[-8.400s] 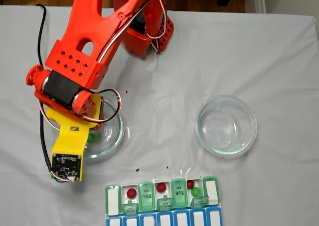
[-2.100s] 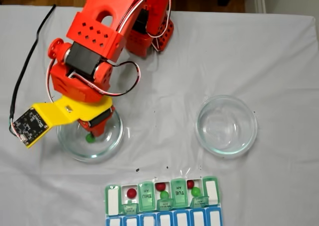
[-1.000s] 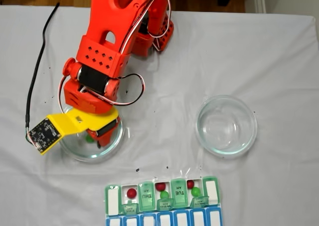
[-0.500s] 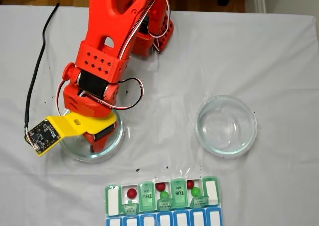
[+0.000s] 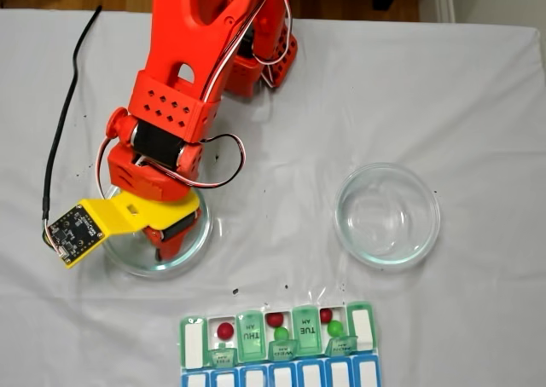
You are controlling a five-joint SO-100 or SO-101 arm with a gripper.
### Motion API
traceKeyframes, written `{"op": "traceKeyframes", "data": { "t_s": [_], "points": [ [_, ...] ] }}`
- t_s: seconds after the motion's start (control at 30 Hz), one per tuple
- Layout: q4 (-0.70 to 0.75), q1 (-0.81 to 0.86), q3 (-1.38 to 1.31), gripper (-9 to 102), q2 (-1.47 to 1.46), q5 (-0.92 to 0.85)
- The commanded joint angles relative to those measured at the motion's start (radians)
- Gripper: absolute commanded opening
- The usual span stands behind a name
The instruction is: Sort medicines into box.
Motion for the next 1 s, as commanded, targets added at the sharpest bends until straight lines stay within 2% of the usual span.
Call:
{"op": "traceKeyframes", "data": {
  "t_s": [0.0, 0.97],
  "points": [
    [0.009, -0.012, -0.034, 17, 0.025, -0.003],
    [0.078, -0.031, -0.109, 17, -0.035, 0.018]
  ]
}}
